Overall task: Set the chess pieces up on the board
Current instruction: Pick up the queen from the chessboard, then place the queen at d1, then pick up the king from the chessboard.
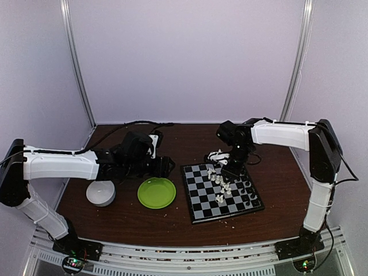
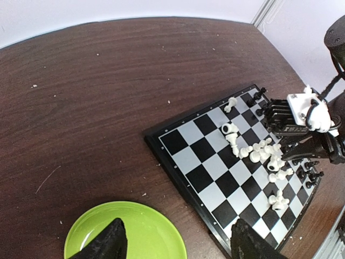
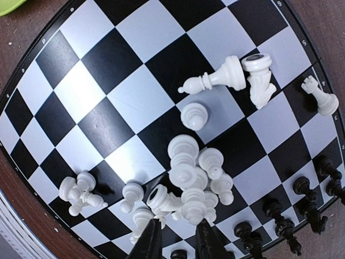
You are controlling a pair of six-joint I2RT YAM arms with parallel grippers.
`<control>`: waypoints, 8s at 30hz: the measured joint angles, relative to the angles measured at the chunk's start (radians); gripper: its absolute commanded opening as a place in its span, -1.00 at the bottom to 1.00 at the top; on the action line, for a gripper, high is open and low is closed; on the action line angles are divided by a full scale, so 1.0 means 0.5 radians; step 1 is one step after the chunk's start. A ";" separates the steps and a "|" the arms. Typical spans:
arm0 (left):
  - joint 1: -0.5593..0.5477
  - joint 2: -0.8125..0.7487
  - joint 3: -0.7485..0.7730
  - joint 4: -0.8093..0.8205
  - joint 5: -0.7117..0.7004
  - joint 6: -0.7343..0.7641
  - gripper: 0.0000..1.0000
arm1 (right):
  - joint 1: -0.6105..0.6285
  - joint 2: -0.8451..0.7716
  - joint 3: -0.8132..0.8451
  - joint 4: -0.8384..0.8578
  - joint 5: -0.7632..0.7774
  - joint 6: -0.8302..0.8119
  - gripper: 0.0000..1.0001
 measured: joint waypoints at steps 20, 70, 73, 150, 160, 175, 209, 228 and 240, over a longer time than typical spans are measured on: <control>0.000 -0.003 -0.049 0.043 0.001 -0.010 0.35 | 0.000 0.063 0.079 0.004 0.063 0.051 -0.55; 0.000 -0.022 -0.074 -0.065 -0.090 -0.045 0.34 | 0.156 0.091 0.103 -0.006 -0.031 0.106 -0.86; 0.000 -0.037 -0.075 -0.117 -0.141 -0.056 0.34 | 0.182 0.091 0.137 -0.031 -0.033 0.105 -0.86; 0.103 -0.335 -0.340 -0.362 -0.484 -0.455 0.35 | 0.451 0.886 1.320 -0.520 0.040 0.087 -0.37; 0.103 -0.333 -0.340 -0.362 -0.464 -0.444 0.37 | 0.426 0.829 1.320 -0.553 0.008 0.088 -0.20; 0.098 -0.147 -0.162 -0.235 -0.138 -0.172 0.50 | -0.164 0.339 0.958 -0.526 0.024 0.005 -0.37; 0.048 -0.079 -0.073 -0.105 0.143 -0.043 0.54 | 0.043 0.360 0.617 -0.269 -0.011 -0.045 -0.32; 0.048 -0.078 -0.075 -0.104 0.136 -0.060 0.53 | 0.053 0.410 0.577 -0.266 -0.008 -0.008 -0.47; 0.048 -0.077 -0.075 -0.104 0.136 -0.077 0.53 | 0.055 0.410 0.549 -0.266 -0.009 -0.004 -0.73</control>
